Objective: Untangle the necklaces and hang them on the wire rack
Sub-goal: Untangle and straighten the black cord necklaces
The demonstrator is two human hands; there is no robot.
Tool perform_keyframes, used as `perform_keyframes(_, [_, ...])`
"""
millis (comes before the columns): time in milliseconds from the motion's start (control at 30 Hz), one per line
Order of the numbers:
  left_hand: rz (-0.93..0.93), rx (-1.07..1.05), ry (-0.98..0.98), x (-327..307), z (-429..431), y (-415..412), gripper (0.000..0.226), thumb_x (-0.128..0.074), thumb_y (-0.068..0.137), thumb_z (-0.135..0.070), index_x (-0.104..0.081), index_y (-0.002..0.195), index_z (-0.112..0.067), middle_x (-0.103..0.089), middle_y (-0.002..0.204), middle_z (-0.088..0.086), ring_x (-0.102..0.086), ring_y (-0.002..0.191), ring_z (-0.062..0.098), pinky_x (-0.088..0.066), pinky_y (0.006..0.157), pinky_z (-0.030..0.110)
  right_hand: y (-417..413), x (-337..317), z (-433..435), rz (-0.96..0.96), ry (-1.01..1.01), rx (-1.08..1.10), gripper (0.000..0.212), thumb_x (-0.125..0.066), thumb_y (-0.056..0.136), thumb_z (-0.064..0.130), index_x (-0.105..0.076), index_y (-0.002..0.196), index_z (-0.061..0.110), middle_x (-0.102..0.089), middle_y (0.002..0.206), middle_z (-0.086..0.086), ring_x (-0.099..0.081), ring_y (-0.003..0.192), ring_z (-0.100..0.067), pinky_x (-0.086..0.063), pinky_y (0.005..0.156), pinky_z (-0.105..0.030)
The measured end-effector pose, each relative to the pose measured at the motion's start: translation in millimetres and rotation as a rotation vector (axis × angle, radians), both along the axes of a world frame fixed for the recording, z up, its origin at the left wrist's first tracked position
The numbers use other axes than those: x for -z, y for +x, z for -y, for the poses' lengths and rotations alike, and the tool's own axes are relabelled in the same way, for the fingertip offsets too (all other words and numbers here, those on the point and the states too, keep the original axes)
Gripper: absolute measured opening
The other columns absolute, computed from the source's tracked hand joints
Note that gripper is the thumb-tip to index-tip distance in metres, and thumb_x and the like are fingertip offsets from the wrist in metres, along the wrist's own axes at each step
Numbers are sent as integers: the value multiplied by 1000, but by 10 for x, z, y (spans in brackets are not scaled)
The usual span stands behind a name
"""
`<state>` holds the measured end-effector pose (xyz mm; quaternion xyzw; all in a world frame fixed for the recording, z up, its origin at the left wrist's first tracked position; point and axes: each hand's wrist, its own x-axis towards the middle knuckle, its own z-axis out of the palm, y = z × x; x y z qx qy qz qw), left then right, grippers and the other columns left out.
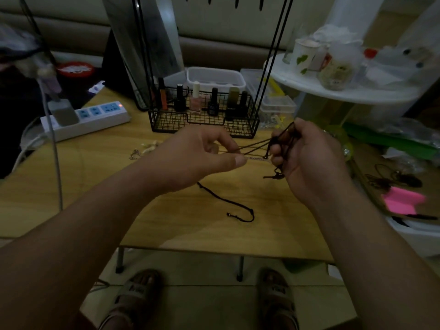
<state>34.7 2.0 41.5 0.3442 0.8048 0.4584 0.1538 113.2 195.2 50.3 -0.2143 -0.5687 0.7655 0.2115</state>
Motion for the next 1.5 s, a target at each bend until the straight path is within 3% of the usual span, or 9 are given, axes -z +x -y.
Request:
perform_keyframes(200, [-147, -12, -125, 24, 4, -9, 29, -66, 95, -51, -77, 81, -28, -71, 78, 0, -66, 74, 14, -53, 66, 33, 31, -11, 21, 19, 148, 18, 26, -39, 109, 18, -56, 92, 10, -71, 78, -5, -51, 52, -13, -33, 47, -28])
perform_keyframes(367, [140, -148, 211, -26, 32, -52, 34, -59, 104, -34, -70, 78, -14, -53, 65, -3, -48, 58, 8, -41, 60, 25, 15, 6, 38, 38, 189, -14, 26, -40, 111, 22, -54, 93, 10, -73, 79, -5, -51, 48, -14, -32, 42, -24])
perform_keyframes(567, [527, -290, 664, -58, 46, -135, 15, -59, 102, -27, -66, 90, -22, -61, 85, -2, -60, 90, 17, -49, 88, 36, 38, 71, 21, 131, 268, -72, 22, -40, 111, 28, -54, 98, 16, -69, 76, -1, -51, 50, -15, -34, 43, -25])
perform_keyframes(700, [767, -232, 936, -86, 75, -166, 18, -53, 106, -30, -65, 106, -17, -63, 80, -4, -63, 77, 12, -54, 76, 26, 56, 70, 13, 183, 260, -130, 20, -42, 110, 26, -55, 102, 13, -64, 69, -1, -43, 46, -12, -31, 40, -21])
perform_keyframes(833, [800, -271, 984, -65, 135, -232, 24, -50, 108, -38, -61, 112, -17, -54, 74, -6, -54, 67, 7, -42, 58, 18, 129, 64, -9, 270, 441, -357, 35, -50, 106, 42, -63, 103, 10, -68, 72, -6, -40, 48, -10, -32, 42, -21])
perform_keyframes(933, [754, -328, 960, -42, 179, -310, 21, -51, 108, -39, -58, 110, -20, -52, 72, -6, -51, 62, 7, -25, 47, 17, 185, 55, -35, 308, 533, -522, 34, -56, 101, 45, -74, 103, 16, -62, 67, -1, -39, 49, -9, -33, 44, -18])
perform_keyframes(1100, [481, -350, 739, -55, 160, -294, 11, -56, 105, -26, -53, 105, -16, -41, 65, -7, -34, 52, 10, -15, 53, 31, 194, 73, -63, 276, 495, -584, 30, -54, 104, 33, -77, 98, 15, -51, 60, -2, -35, 47, -10, -28, 44, -20])
perform_keyframes(1267, [-15, -187, 72, -66, 94, -121, 22, -67, 95, -50, -68, 103, -29, -69, 89, -14, -64, 74, -6, -45, 68, 22, 179, 26, -110, 177, 337, -564, 23, -57, 101, 24, -73, 91, 13, -41, 54, 0, -26, 46, -12, -21, 41, -21])
perform_keyframes(1500, [44, 89, -42, -24, 25, 13, 29, -73, 87, -53, -74, 114, -41, -50, 55, -11, -44, 50, 3, -35, 51, 14, 160, -56, -108, 17, 194, -552, 12, -55, 101, 17, -66, 100, 14, -40, 54, 2, -23, 43, -10, -7, 48, -30])
